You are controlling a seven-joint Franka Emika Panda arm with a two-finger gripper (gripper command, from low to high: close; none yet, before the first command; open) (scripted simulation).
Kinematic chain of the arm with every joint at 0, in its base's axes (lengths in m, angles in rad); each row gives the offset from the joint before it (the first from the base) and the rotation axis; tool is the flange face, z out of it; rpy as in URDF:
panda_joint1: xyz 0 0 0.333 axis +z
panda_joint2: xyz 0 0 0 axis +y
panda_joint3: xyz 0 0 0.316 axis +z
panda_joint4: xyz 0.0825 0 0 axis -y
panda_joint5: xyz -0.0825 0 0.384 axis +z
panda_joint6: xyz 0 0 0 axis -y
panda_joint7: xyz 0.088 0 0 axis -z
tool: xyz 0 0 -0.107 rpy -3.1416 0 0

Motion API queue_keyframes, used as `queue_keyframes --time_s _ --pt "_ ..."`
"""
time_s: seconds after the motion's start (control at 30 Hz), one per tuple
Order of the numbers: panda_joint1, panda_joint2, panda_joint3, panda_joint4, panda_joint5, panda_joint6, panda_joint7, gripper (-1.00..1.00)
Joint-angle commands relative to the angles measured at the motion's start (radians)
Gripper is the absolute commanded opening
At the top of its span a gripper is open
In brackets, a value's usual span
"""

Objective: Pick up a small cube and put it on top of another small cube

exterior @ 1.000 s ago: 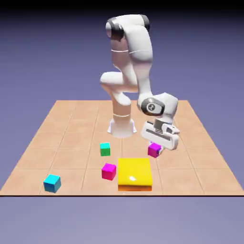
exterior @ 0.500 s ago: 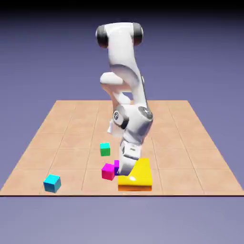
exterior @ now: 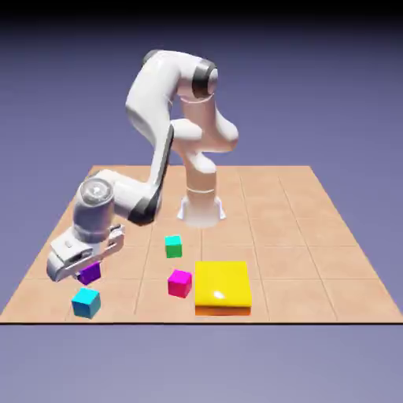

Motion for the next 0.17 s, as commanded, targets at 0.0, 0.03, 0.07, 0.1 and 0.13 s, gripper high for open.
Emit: queue_keyframes --time_s 0.0,0.03,0.07,0.1,0.13 --pt "-0.010 0.036 0.000 -0.005 -0.003 0.044 0.005 -1.00" --pt "-0.013 0.046 0.000 -0.007 -0.003 0.055 0.006 -1.00" --pt "-0.013 0.046 0.000 -0.007 -0.003 0.055 0.006 1.00" --pt "-0.013 0.046 0.000 -0.007 -0.003 0.055 0.006 1.00" --pt "-0.003 0.010 0.000 -0.001 -0.002 0.012 0.002 1.00"
